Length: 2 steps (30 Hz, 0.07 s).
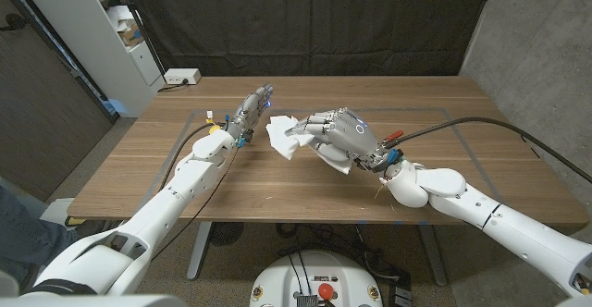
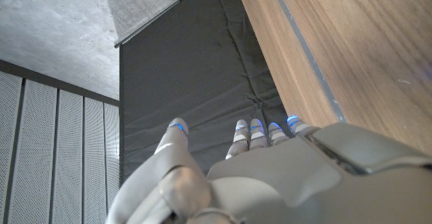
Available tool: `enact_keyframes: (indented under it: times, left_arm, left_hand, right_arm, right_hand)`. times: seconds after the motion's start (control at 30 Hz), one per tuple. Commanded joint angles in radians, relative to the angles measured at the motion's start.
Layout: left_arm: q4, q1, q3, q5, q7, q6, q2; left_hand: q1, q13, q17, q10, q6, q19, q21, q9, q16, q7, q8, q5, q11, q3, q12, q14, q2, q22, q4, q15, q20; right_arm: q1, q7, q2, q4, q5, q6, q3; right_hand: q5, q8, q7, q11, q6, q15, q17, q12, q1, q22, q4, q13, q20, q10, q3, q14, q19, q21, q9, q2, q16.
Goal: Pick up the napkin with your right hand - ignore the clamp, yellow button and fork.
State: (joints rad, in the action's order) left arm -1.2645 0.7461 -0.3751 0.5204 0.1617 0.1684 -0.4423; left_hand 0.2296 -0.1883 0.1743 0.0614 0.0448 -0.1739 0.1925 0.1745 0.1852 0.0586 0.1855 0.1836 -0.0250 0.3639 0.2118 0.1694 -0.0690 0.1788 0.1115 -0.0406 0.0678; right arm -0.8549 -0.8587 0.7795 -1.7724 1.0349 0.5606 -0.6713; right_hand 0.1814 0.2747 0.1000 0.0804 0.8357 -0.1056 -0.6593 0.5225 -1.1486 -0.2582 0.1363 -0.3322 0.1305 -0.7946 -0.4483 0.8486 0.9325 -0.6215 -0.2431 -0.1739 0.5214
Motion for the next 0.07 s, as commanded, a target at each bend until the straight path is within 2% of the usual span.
enact_keyframes:
  times: [0.03,0.07]
  left_arm:
    - [-0.017,0.011,0.0,0.0,-0.014,-0.013,-0.001]
    - [-0.017,0.014,0.0,0.0,-0.015,-0.008,0.0]
  left_hand:
    - [0.002,-0.004,0.005,0.001,0.005,-0.076,0.007,0.004,0.0,0.009,0.003,-0.001,0.001,0.004,-0.004,0.011,-0.012,0.004,0.005,-0.002,0.003]
    - [0.002,-0.004,0.005,0.002,0.005,-0.076,0.007,0.004,0.0,0.009,0.003,-0.001,0.001,0.004,-0.004,0.011,-0.013,0.004,0.005,-0.003,0.004]
  right_arm:
    - [-0.01,0.011,-0.004,-0.027,-0.002,-0.006,0.016]
    - [-0.011,0.01,-0.003,-0.029,0.0,-0.007,0.017]
  right_hand:
    - [0.005,-0.003,0.004,0.005,0.004,-0.119,-0.006,0.003,-0.02,-0.003,-0.006,-0.002,0.073,-0.007,0.0,0.013,-0.003,-0.009,-0.003,-0.005,-0.003]
    - [0.005,-0.003,0.004,0.005,0.003,-0.12,-0.006,0.004,-0.021,-0.004,-0.005,-0.002,0.073,-0.008,0.0,0.013,-0.003,-0.01,-0.003,-0.005,-0.003]
